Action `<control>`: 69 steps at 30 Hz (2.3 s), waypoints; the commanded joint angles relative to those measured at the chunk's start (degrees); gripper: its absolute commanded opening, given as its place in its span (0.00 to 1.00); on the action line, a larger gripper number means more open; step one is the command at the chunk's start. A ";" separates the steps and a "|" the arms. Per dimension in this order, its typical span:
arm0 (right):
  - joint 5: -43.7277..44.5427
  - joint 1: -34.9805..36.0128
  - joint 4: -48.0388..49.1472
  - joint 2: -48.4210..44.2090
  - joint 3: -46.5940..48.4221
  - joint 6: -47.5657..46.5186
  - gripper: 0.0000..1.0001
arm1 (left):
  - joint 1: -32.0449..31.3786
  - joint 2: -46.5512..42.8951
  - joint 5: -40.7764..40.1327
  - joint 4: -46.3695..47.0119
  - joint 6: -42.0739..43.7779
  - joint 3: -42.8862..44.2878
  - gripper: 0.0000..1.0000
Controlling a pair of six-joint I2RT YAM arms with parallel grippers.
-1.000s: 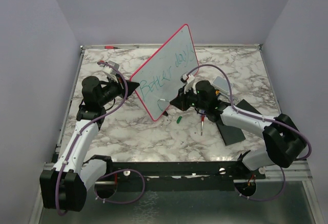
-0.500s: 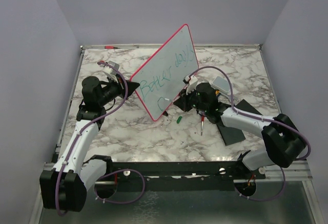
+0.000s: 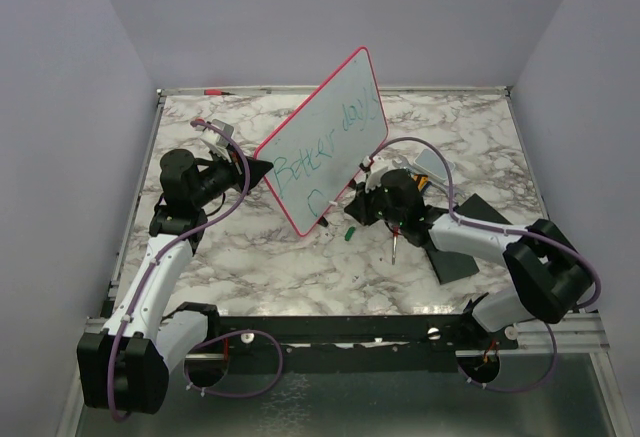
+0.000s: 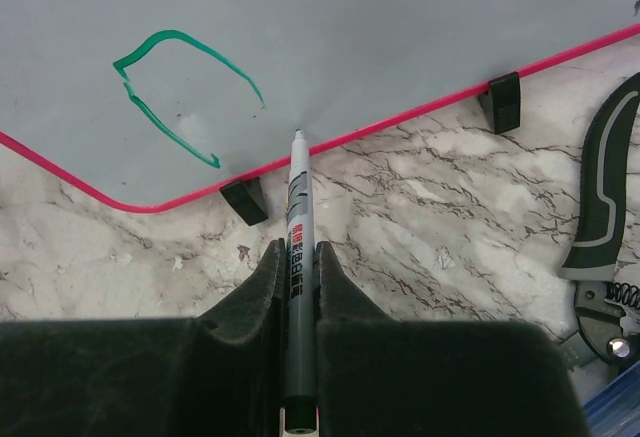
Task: Write a sentence on the whiteboard
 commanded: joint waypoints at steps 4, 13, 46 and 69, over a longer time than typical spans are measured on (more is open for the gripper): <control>3.01 -0.10 -0.75 -3.78 0.77 0.06 0.01 | -1.07 1.52 2.44 -10.45 4.05 -2.85 0.00; 0.98 -0.05 -3.58 -1.58 3.32 -1.67 0.01 | -1.07 1.30 2.29 -10.44 4.03 -2.89 0.00; -0.54 1.37 -4.54 2.20 8.31 -2.77 0.01 | -1.08 1.96 2.41 -10.45 4.14 -2.65 0.00; 0.53 2.30 -5.02 -3.27 7.63 -2.74 0.01 | -1.06 1.87 2.46 -10.45 4.14 -2.62 0.00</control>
